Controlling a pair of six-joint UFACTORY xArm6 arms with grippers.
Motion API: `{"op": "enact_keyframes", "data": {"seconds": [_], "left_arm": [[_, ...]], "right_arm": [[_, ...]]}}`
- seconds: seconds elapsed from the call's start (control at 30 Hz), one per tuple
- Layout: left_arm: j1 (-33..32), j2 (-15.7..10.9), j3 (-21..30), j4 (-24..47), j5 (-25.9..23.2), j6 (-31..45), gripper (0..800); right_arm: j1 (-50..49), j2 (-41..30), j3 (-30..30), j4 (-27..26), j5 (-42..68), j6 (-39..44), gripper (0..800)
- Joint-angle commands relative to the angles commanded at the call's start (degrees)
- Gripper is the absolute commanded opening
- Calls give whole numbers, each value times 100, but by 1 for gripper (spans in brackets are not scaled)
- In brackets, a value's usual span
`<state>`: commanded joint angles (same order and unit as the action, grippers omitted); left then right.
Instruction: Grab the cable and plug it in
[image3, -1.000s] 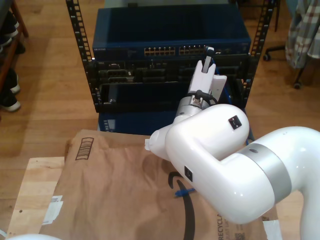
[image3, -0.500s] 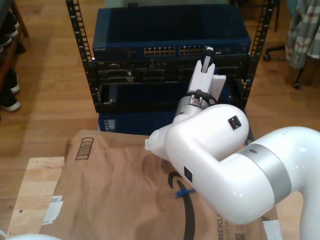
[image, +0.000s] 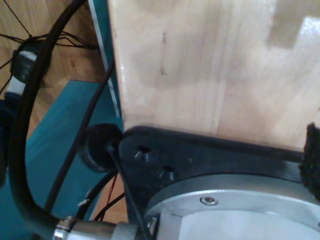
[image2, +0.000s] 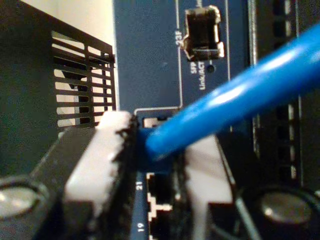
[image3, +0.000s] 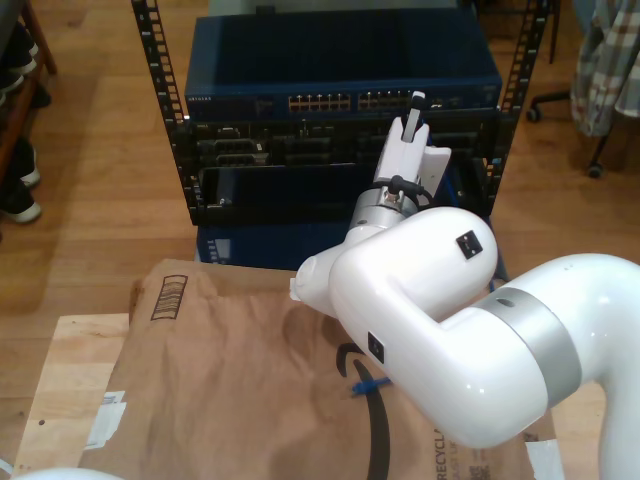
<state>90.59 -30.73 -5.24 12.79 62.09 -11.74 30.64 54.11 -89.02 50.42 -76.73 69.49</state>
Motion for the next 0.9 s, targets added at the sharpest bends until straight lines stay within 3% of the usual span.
{"op": "enact_keyframes", "data": {"seconds": [0.17,0.4,0.57,0.63,0.9], "left_arm": [[0,0,0,0,0,0,799],[0,0,0,0,0,0,799],[0,0,0,0,0,0,799],[0,0,0,0,0,0,799],[0,0,0,0,0,0,799]], "right_arm": [[0,158,-299,-9,70,-9,0],[0,132,-255,-26,88,0,10],[26,79,-141,-44,70,0,261],[62,26,-88,-35,53,0,325],[132,-290,492,-18,0,18,353]]}}
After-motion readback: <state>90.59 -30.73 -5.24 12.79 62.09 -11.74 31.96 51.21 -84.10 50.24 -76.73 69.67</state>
